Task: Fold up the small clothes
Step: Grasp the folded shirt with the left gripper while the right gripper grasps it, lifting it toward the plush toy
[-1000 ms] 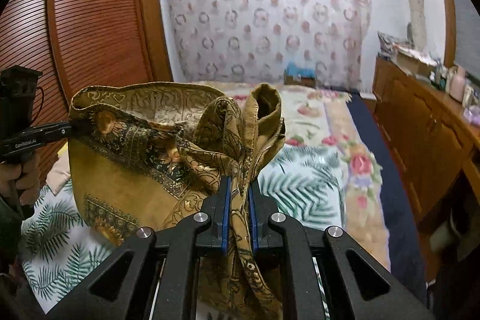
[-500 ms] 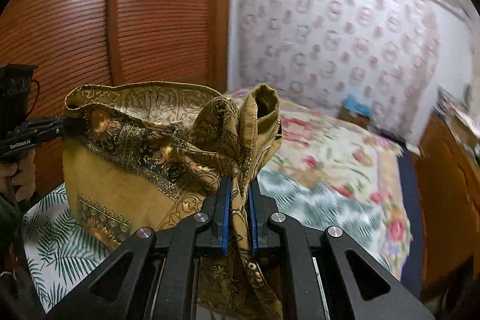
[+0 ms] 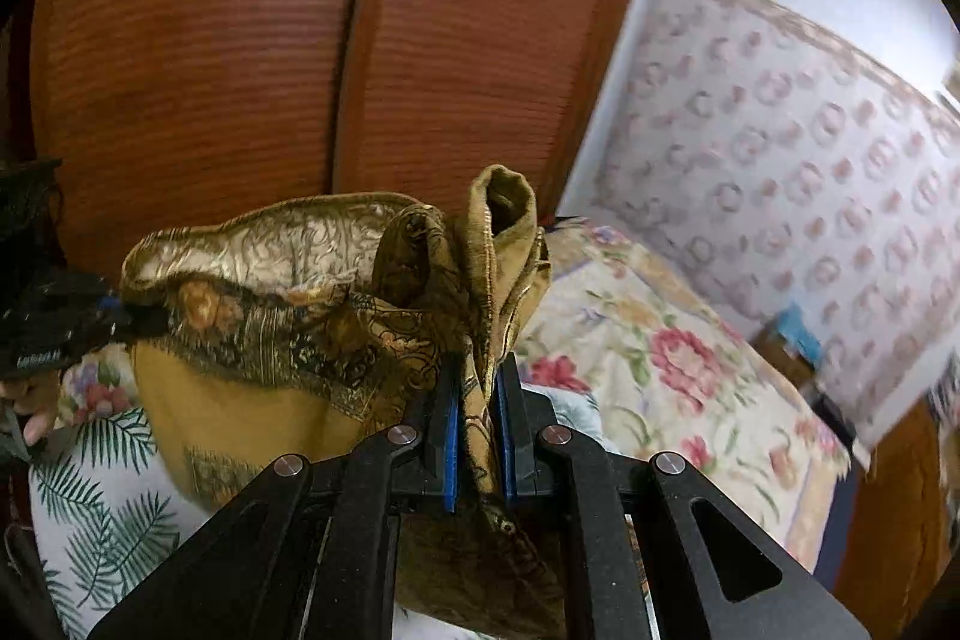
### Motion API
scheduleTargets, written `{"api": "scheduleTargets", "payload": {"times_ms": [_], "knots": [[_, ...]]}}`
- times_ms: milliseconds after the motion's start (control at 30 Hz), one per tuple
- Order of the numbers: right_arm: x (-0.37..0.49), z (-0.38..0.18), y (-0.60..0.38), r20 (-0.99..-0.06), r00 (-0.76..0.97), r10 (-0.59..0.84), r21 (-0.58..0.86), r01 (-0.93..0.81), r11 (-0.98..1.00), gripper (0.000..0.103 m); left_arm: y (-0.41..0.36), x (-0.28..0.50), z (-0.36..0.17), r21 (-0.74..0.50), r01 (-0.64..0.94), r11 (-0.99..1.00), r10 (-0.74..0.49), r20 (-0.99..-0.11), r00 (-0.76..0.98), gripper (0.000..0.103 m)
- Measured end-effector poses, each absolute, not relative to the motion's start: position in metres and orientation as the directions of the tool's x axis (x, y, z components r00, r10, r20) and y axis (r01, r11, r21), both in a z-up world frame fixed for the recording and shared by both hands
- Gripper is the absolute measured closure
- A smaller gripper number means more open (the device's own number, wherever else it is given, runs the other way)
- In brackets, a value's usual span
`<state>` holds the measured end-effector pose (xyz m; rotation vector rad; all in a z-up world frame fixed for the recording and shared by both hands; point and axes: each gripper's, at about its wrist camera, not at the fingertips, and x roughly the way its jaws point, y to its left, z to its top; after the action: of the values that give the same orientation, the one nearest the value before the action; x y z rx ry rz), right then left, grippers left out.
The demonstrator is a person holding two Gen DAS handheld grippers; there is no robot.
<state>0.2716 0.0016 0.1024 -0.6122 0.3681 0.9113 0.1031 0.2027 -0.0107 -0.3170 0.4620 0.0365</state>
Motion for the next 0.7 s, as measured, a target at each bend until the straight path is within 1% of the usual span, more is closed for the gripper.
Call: {"api": "scheduleTargets", "payload": {"times_ms": [67, 267, 367, 433, 467, 500, 533, 567, 600, 633, 700], "knots": [[0.278, 0.097, 0.020, -0.535, 0.568, 0.626, -0.360, -0.823, 0.439, 0.093, 0.210, 0.094, -0.021, -0.300, -0.127, 0.945, -0.025, -0.456, 0.889, 0.096], [0.296, 0.085, 0.058, -0.563, 0.510, 0.650, -0.353, -0.860, 0.368, 0.093, 0.225, 0.085, -0.039, -0.296, -0.177, 0.939, 0.006, -0.501, 0.866, 0.096], [0.313, 0.077, 0.083, -0.584, 0.489, 0.647, -0.323, -0.872, 0.367, 0.091, 0.234, 0.082, -0.052, -0.312, -0.210, 0.927, 0.012, -0.533, 0.846, 0.096], [0.323, 0.076, 0.088, -0.603, 0.478, 0.639, -0.293, -0.877, 0.380, 0.088, 0.238, 0.083, -0.059, -0.324, -0.222, 0.920, 0.009, -0.549, 0.836, 0.096], [0.327, 0.074, 0.093, -0.604, 0.484, 0.632, -0.283, -0.873, 0.398, 0.085, 0.239, 0.084, -0.063, -0.321, -0.230, 0.919, 0.012, -0.559, 0.829, 0.096], [0.332, 0.074, 0.095, -0.600, 0.497, 0.627, -0.277, -0.864, 0.420, 0.077, 0.240, 0.085, -0.065, -0.312, -0.236, 0.920, 0.019, -0.567, 0.824, 0.096], [0.335, 0.074, 0.094, -0.599, 0.500, 0.625, -0.266, -0.861, 0.434, 0.066, 0.240, 0.086, -0.066, -0.305, -0.242, 0.921, 0.025, -0.572, 0.820, 0.096], [0.340, 0.074, 0.092, -0.593, 0.508, 0.625, -0.256, -0.855, 0.451, 0.060, 0.241, 0.086, -0.068, -0.302, -0.246, 0.921, 0.028, -0.578, 0.816, 0.096], [0.344, 0.073, 0.094, -0.583, 0.519, 0.625, -0.253, -0.847, 0.467, 0.051, 0.241, 0.087, -0.068, -0.301, -0.248, 0.921, 0.029, -0.581, 0.813, 0.096], [0.345, 0.071, 0.094, -0.575, 0.526, 0.627, -0.251, -0.843, 0.476, 0.045, 0.241, 0.087, -0.069, -0.300, -0.251, 0.921, 0.031, -0.585, 0.811, 0.096], [0.348, 0.063, 0.094, -0.577, 0.531, 0.620, -0.247, -0.838, 0.487, 0.041, 0.241, 0.086, -0.070, -0.291, -0.252, 0.923, 0.034, -0.590, 0.807, 0.096]]}}
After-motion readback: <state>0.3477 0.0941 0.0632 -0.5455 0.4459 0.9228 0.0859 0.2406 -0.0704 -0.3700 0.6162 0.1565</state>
